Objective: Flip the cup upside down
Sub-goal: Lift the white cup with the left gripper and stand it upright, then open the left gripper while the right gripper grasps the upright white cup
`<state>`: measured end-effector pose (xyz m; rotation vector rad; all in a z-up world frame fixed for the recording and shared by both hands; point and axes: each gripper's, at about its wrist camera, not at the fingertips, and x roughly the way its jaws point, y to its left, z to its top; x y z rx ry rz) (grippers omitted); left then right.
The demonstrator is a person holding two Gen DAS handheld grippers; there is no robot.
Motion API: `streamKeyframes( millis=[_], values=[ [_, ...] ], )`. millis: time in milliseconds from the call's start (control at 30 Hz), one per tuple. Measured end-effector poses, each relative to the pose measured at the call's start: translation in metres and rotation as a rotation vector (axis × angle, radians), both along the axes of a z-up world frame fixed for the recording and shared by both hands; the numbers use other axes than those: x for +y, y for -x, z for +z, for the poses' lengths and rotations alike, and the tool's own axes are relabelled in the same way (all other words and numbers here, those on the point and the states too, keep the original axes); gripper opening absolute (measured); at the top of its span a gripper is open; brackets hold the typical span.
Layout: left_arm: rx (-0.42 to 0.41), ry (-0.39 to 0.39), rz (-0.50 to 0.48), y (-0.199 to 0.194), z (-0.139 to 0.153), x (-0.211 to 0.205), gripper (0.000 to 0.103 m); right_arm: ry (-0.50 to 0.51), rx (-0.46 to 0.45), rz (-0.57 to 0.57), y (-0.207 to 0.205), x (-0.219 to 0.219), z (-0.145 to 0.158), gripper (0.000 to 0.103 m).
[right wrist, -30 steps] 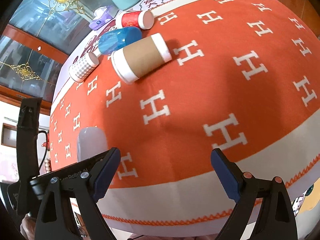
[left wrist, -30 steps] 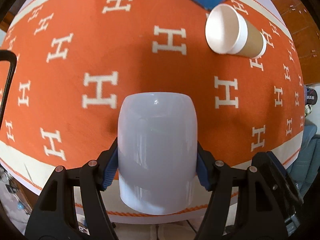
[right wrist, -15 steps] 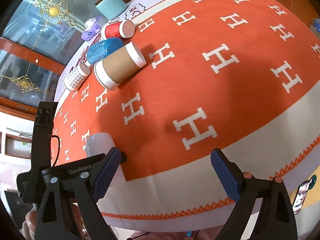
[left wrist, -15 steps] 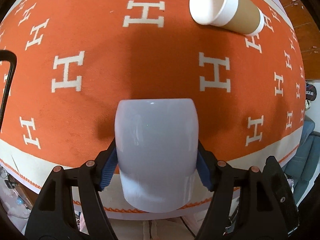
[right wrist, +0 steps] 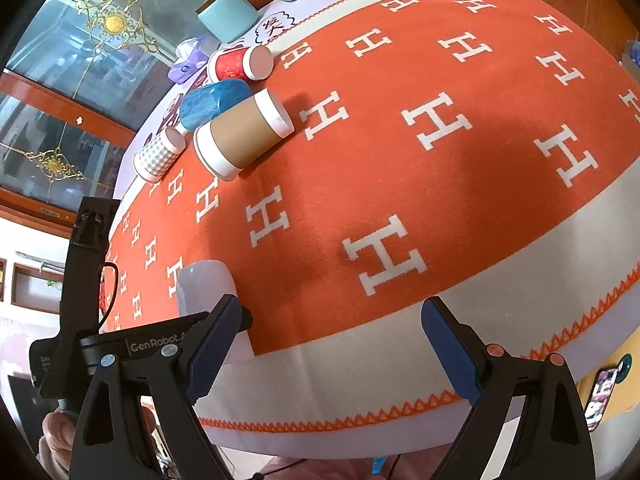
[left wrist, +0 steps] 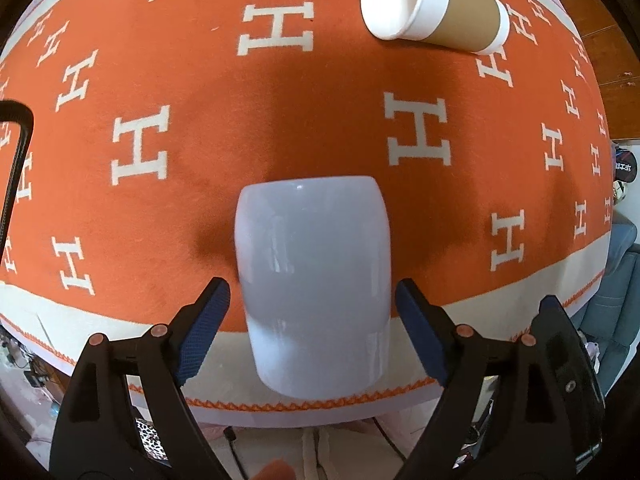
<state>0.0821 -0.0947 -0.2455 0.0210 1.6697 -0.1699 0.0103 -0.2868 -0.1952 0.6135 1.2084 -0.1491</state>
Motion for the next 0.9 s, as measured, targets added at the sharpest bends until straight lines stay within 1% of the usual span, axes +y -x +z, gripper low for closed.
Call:
streamKeyframes(
  millis=[67, 100, 133, 233, 300, 367, 500, 533, 600, 633, 700, 733, 800, 833, 867, 900],
  values=[
    [-0.003, 0.0, -0.005, 0.003, 0.006, 0.004, 0.083, 0.0, -0.002, 0.004, 0.0, 0.001, 0.001, 0.093],
    [-0.009, -0.002, -0.009, 0.009, 0.009, 0.014, 0.083, 0.0, -0.002, 0.007, -0.001, 0.002, 0.001, 0.093],
    [-0.012, -0.002, -0.011, 0.01, 0.021, 0.02, 0.083, -0.001, -0.003, 0.01, -0.001, 0.003, 0.002, 0.093],
    [-0.023, 0.001, -0.021, 0.013, 0.041, 0.022, 0.083, 0.002, -0.008, 0.02, -0.002, 0.006, 0.004, 0.093],
    [-0.03, 0.001, -0.027, 0.019, 0.047, 0.024, 0.083, 0.004, -0.01, 0.029, -0.003, 0.009, 0.006, 0.093],
    [-0.037, 0.005, -0.031, 0.027, 0.058, 0.035, 0.083, 0.009, -0.014, 0.038, -0.004, 0.013, 0.008, 0.093],
    [-0.067, 0.013, -0.035, 0.035, 0.079, 0.045, 0.083, 0.017, -0.02, 0.061, -0.008, 0.021, 0.013, 0.093],
    [-0.075, 0.012, -0.036, 0.034, 0.078, 0.049, 0.083, 0.02, -0.023, 0.069, -0.009, 0.024, 0.015, 0.093],
    [-0.1, 0.013, -0.039, 0.036, 0.089, 0.057, 0.083, 0.023, -0.028, 0.081, -0.011, 0.029, 0.018, 0.093],
    [-0.109, 0.013, -0.04, 0.039, 0.086, 0.062, 0.083, 0.024, -0.031, 0.088, -0.013, 0.032, 0.019, 0.093],
    [-0.137, 0.008, -0.041, 0.044, 0.098, 0.069, 0.083, 0.026, -0.035, 0.101, -0.014, 0.036, 0.02, 0.093],
    [-0.146, 0.007, -0.042, 0.038, 0.095, 0.079, 0.083, 0.025, -0.038, 0.107, -0.016, 0.039, 0.021, 0.093],
    [-0.16, 0.006, -0.041, 0.041, 0.103, 0.086, 0.083, 0.024, -0.039, 0.12, -0.018, 0.044, 0.023, 0.093],
    [-0.164, 0.007, -0.04, 0.036, 0.097, 0.087, 0.083, 0.026, -0.039, 0.128, -0.02, 0.047, 0.023, 0.093],
    [-0.171, 0.008, -0.039, 0.036, 0.101, 0.093, 0.083, 0.027, -0.039, 0.135, -0.021, 0.05, 0.024, 0.093],
    [-0.177, 0.007, -0.038, 0.036, 0.098, 0.093, 0.083, 0.026, -0.039, 0.141, -0.023, 0.053, 0.024, 0.093]
  ],
)
